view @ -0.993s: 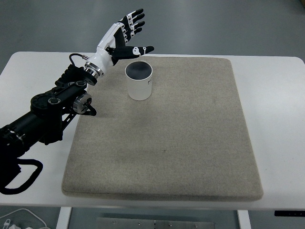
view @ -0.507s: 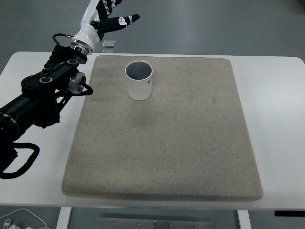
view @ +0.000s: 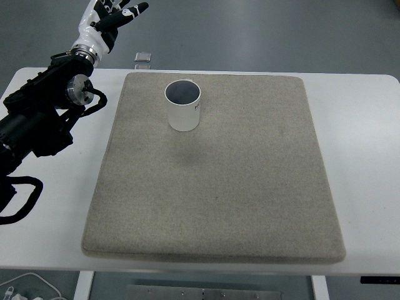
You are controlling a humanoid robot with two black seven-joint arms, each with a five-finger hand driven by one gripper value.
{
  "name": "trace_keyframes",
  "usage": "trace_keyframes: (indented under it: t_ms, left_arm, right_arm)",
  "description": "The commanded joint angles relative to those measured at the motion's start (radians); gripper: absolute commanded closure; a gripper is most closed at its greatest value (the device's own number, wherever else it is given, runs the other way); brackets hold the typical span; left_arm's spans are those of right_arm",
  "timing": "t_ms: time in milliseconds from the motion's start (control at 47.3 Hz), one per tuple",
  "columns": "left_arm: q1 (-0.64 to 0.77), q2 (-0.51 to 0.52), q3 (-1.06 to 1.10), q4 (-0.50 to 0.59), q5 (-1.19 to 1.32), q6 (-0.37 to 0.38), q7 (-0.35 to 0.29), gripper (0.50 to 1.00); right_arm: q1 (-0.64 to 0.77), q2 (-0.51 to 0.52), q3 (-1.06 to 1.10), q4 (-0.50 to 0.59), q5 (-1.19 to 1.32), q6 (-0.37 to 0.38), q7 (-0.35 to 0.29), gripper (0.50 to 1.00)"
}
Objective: Flip white cup upright
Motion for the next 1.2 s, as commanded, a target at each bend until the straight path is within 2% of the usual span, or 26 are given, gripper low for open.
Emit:
trace_keyframes:
  t_ms: [0,254,571,782,1184]
  left_arm:
    - [-0.001,-0.003,0.000,0.019,-0.070,-0.011,0.046,0.506]
    - [0.006,-0.010,-0.023,0.099,-0.195,-0.111,0.097,0.506]
    - [0.054,-0.010,-0.052,0.102,-0.235,-0.146,0.169,0.506]
    - [0.091,-0.018,-0.130,0.099,-0.245,-0.201,0.164,0.506]
    - [0.092,-0.067,-0.138,0.105,-0.236,-0.206,0.150,0.506]
  right_arm:
    - [0.001,0.000,0.000,0.000,0.000,0.000,0.000,0.570]
    - [0.001,0.000,-0.002,0.000,0.000,0.000,0.000,0.570]
    - [-0.001,0.000,-0.002,0.000,0.003,0.005,0.000,0.570]
    - [-0.002,0.000,0.000,0.000,0.003,0.006,0.000,0.570]
    - [0.001,0.000,0.001,0.008,0.005,0.008,0.000,0.570]
